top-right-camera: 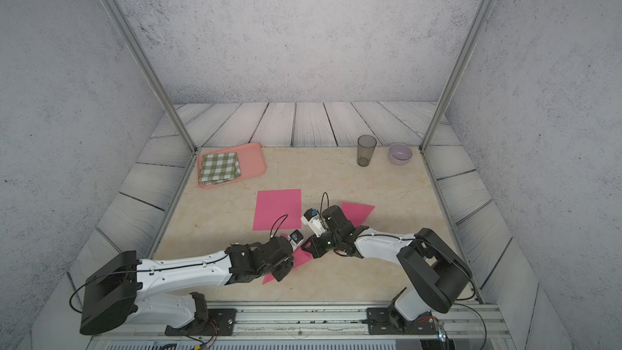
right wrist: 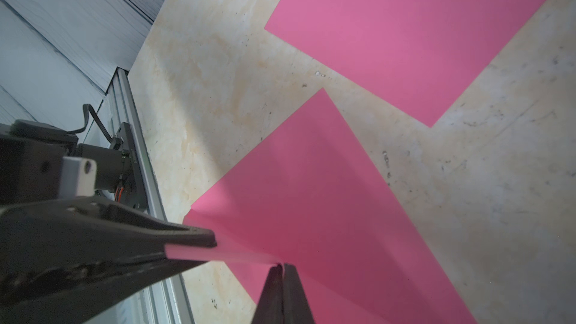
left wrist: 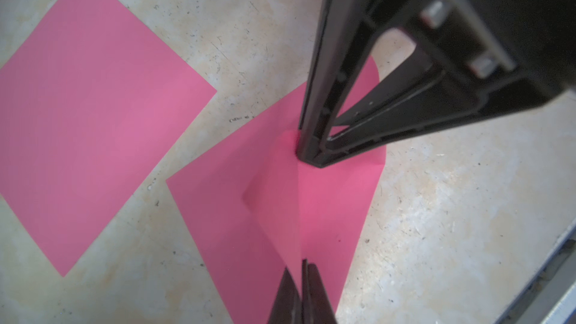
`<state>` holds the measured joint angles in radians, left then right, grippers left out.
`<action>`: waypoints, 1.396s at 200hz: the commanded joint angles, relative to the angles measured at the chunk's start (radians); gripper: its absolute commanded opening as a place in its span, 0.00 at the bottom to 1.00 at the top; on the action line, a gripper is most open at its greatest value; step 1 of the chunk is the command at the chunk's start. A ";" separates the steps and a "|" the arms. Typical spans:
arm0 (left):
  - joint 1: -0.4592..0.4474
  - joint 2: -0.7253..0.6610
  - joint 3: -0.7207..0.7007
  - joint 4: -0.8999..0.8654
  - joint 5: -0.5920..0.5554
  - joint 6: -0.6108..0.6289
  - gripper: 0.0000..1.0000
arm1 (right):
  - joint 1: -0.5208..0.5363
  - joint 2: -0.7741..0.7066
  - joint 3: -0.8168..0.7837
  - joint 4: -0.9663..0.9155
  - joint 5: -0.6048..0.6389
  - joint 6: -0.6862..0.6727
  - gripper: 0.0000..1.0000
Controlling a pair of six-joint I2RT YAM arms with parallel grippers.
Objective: Fold the square paper diagonally
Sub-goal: Fold the paper at the center of the board.
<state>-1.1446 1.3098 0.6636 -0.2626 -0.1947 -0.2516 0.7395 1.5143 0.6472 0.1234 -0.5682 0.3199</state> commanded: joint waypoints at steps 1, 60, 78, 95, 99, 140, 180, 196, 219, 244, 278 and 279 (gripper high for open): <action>0.006 -0.019 0.011 0.009 -0.014 -0.005 0.02 | 0.013 0.013 0.014 -0.021 0.012 0.006 0.02; 0.006 -0.048 0.004 -0.002 -0.049 -0.011 0.03 | 0.021 -0.006 -0.002 -0.023 0.050 0.035 0.01; 0.006 -0.065 0.004 -0.010 -0.071 -0.015 0.08 | 0.021 -0.010 0.007 -0.039 0.075 0.055 0.00; 0.006 -0.085 0.005 -0.020 -0.092 -0.018 0.17 | 0.023 -0.017 0.012 -0.054 0.095 0.083 0.00; 0.006 -0.090 0.007 -0.023 -0.096 -0.021 0.19 | 0.022 -0.020 0.011 -0.054 0.096 0.089 0.00; 0.006 -0.173 0.003 -0.067 -0.138 -0.048 0.53 | 0.021 -0.040 0.003 -0.077 0.125 0.121 0.00; 0.006 -0.312 -0.053 -0.078 -0.145 -0.104 0.61 | 0.022 -0.037 0.006 -0.086 0.132 0.103 0.00; 0.005 -0.369 -0.076 -0.098 -0.193 -0.164 0.62 | 0.021 -0.057 -0.002 -0.088 0.138 0.090 0.00; 0.006 -0.438 -0.091 -0.168 -0.261 -0.278 0.64 | 0.023 -0.115 -0.036 -0.038 0.087 0.060 0.01; 0.006 -0.473 -0.116 -0.205 -0.275 -0.369 0.62 | 0.021 -0.155 -0.041 -0.059 0.103 0.035 0.01; 0.008 -0.471 -0.174 -0.198 -0.291 -0.483 0.57 | 0.022 -0.170 -0.048 -0.064 0.074 0.013 0.02; 0.008 -0.470 -0.176 -0.198 -0.292 -0.486 0.57 | 0.023 -0.171 -0.049 -0.064 0.072 0.012 0.02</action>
<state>-1.1446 0.8371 0.5282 -0.4221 -0.4446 -0.6167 0.7601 1.3804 0.6186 0.0643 -0.4675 0.3676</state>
